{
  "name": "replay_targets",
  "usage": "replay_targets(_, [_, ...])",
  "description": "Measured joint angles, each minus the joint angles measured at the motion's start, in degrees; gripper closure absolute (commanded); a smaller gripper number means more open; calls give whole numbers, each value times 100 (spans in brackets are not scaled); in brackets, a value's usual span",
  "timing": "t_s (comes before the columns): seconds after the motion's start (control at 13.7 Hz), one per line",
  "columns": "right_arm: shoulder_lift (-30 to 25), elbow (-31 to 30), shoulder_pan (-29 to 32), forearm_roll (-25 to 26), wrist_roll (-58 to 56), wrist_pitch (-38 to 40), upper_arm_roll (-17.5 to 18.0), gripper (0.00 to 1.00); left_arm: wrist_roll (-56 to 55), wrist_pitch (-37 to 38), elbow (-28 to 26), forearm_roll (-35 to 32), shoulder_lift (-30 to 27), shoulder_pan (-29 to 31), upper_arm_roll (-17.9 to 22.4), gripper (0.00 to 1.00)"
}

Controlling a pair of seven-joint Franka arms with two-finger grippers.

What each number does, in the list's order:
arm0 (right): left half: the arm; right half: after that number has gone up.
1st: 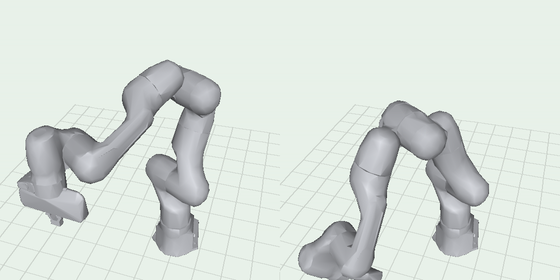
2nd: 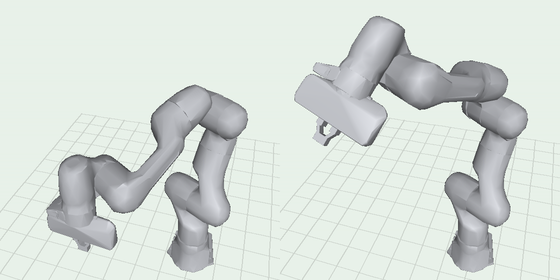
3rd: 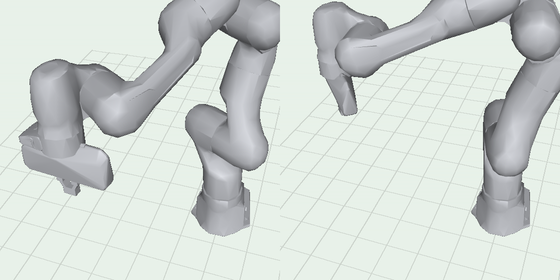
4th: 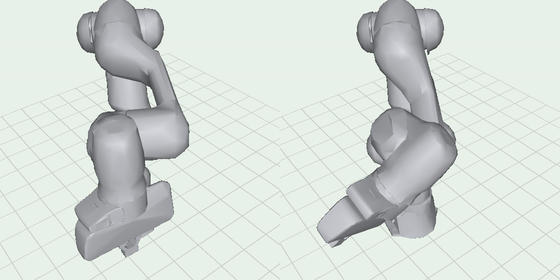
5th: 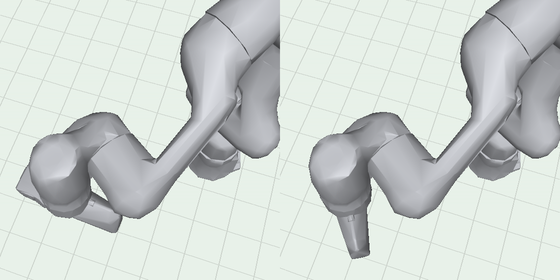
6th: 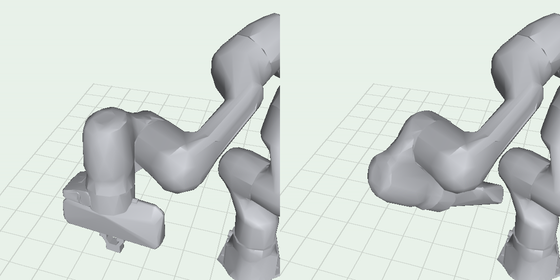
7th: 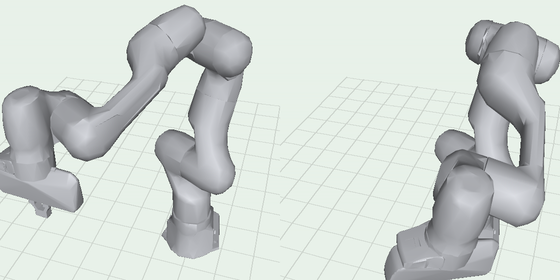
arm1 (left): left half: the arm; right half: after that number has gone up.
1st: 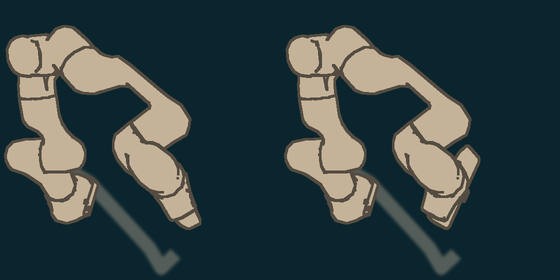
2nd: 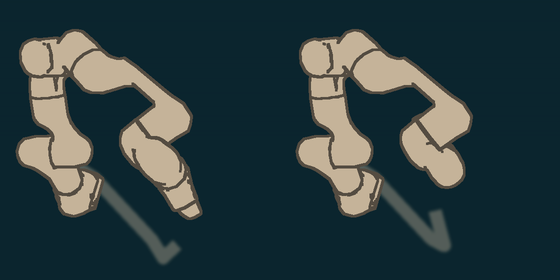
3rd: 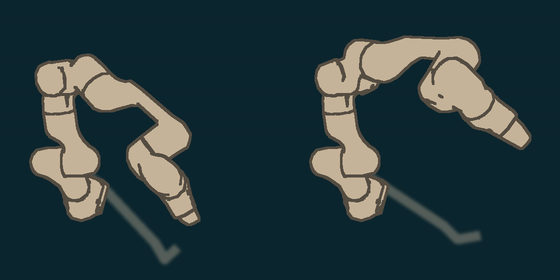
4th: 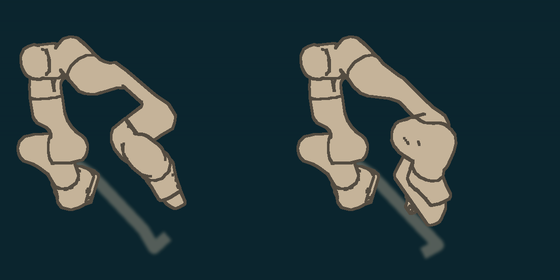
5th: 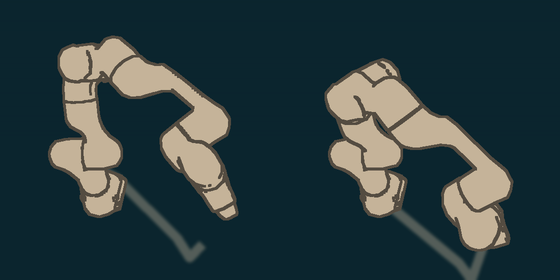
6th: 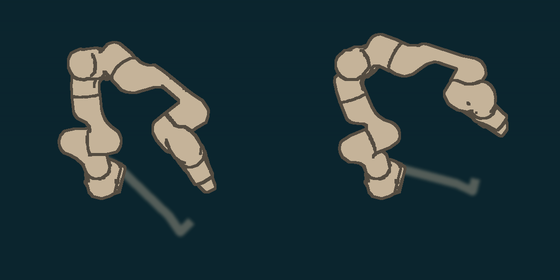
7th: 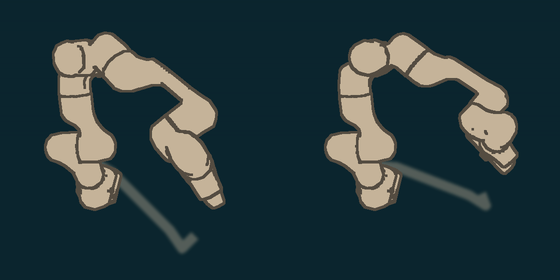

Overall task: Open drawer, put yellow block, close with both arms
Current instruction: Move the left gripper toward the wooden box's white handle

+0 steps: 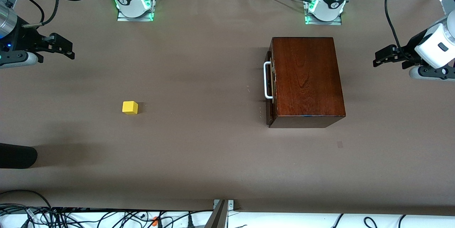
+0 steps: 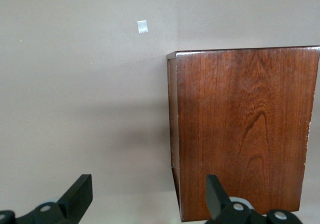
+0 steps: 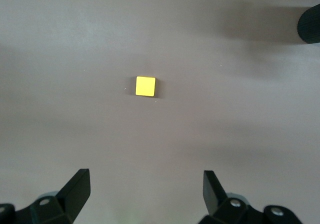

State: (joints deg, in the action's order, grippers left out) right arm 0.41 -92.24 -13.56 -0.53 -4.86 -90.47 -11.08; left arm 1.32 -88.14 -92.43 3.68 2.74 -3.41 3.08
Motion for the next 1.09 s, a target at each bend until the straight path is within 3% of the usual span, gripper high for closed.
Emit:
replay_targets(0.51, [1,0,0,0,0,0,0,0,0,27,0,0,1,0,0,0])
replay_targets(1.09, [3,0,0,0,0,0,-3,0,34,629,2,21,48,-20,-115,0])
